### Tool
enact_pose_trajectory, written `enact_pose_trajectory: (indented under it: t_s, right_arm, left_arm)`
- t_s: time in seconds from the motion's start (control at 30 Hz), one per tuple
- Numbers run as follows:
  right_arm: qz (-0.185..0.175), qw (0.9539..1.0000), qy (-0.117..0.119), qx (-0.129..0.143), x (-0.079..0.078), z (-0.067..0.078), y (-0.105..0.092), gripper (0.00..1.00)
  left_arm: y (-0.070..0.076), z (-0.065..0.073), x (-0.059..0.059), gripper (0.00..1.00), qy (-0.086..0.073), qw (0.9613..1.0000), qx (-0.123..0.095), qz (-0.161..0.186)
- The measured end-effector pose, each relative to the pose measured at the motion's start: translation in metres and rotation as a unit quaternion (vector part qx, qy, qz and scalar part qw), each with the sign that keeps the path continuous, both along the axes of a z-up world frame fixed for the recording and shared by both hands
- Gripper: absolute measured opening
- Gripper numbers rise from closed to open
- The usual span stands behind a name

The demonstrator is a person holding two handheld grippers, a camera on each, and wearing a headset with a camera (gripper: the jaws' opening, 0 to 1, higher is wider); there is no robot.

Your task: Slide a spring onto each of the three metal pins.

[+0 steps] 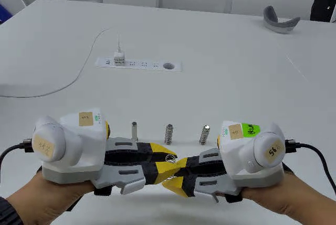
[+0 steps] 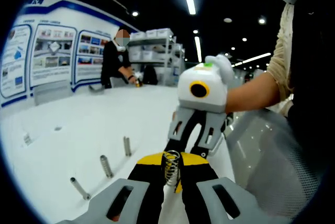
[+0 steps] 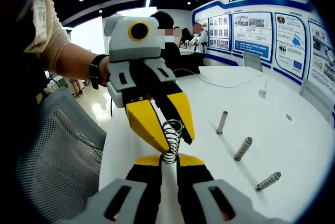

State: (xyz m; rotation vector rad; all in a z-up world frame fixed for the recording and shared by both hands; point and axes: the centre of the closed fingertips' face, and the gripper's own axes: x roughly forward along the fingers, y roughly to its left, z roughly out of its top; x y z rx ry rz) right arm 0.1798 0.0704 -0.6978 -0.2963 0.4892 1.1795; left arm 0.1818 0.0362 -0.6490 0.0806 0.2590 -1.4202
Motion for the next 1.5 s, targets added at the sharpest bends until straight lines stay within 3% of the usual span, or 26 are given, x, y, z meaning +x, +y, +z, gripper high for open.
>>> enact_pose_trajectory:
  t_s: [0.4, 0.97, 1.5]
  right_arm:
    - [-0.012, 0.9999, -0.006, -0.006, 0.003, 0.001, -0.008, 0.14]
    - [-0.030, 0.9995, -0.012, 0.002, 0.008, 0.007, -0.017, 0.30]
    - [-0.050, 0.9985, -0.018, 0.014, 0.011, 0.009, -0.026, 0.45]
  left_arm:
    - [0.004, 0.004, 0.005, 0.10, -0.008, 0.9999, -0.001, 0.007]
    - [0.017, 0.005, 0.016, 0.10, -0.028, 0.9992, 0.010, 0.025]
    - [0.037, 0.008, 0.046, 0.10, -0.040, 0.9968, 0.014, 0.067]
